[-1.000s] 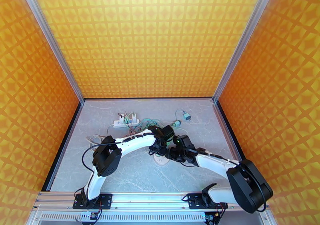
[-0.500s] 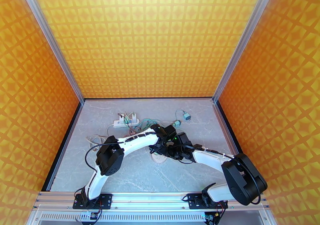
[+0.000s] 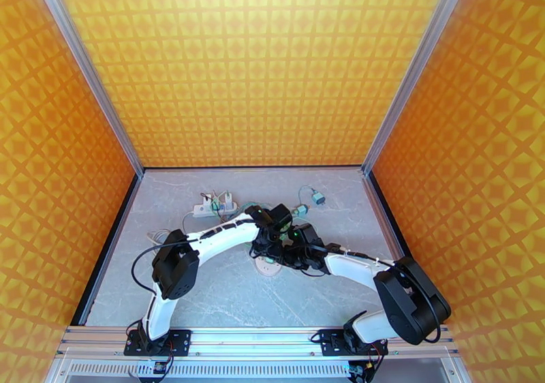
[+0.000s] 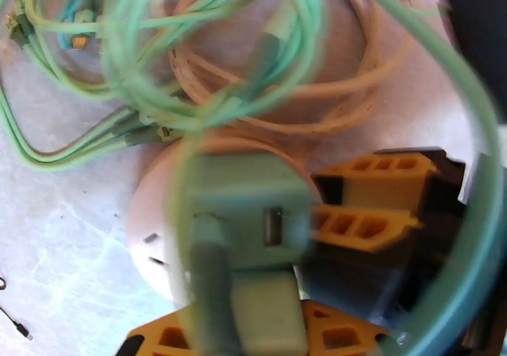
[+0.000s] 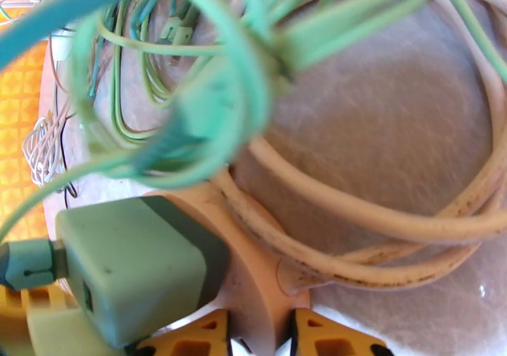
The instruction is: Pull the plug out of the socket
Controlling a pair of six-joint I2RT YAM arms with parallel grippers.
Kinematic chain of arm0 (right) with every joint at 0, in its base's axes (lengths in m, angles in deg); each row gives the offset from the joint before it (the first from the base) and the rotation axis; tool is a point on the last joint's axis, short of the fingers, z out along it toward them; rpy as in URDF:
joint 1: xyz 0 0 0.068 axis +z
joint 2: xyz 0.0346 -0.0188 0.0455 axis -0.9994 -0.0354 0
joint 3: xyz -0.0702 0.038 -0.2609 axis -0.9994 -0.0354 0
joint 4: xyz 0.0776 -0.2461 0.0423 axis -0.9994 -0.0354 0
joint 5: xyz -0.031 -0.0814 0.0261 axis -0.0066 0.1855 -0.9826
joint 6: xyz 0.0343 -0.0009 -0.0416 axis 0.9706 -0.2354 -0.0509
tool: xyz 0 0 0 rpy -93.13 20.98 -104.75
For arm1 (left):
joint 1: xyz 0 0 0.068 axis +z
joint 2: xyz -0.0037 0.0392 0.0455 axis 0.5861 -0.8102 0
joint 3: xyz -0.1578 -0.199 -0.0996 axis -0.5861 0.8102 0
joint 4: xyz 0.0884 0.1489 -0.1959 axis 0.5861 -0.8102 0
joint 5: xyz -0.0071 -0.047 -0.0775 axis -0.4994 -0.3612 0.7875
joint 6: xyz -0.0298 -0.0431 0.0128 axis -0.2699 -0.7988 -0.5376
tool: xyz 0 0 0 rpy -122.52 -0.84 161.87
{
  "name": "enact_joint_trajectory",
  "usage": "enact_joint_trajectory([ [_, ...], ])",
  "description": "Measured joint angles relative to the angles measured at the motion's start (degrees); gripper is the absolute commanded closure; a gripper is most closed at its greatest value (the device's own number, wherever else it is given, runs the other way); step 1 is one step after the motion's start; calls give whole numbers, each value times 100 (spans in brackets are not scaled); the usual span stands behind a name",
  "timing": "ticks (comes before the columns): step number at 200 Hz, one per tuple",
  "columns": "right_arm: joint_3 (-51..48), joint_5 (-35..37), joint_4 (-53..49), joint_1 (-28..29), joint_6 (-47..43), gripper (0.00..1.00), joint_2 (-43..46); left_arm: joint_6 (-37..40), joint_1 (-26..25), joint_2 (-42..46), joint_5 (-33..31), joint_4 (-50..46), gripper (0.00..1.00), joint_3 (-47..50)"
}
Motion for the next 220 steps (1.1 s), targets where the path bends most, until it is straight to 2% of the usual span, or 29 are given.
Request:
enact_joint_trajectory([
  [43, 59, 59, -31, 0, 2, 79, 13, 9, -101, -7, -136, -385, 100, -280],
  [85, 107, 422, -251, 74, -28, 66, 199, 157, -157, -7, -372, -772, 100, -614],
  [111, 136, 894, -946, 70, -131, 51, 557, 289, -155, -4, -459, -933, 100, -807],
  [131, 247, 1239, -1563, 63, -190, 44, 881, 393, -151, -4, -490, -1016, 100, -907],
  [144, 415, 1458, -1888, 63, -245, 36, 1123, 463, -151, -4, -503, -1062, 100, -975],
  [187, 835, 2271, -2662, 4, -227, 20, 1871, 673, -155, -4, -505, -1158, 100, -1309],
  [220, 859, 3108, -3370, -306, -11, 10, 2433, 765, -247, -87, -498, -1237, 100, -1757],
])
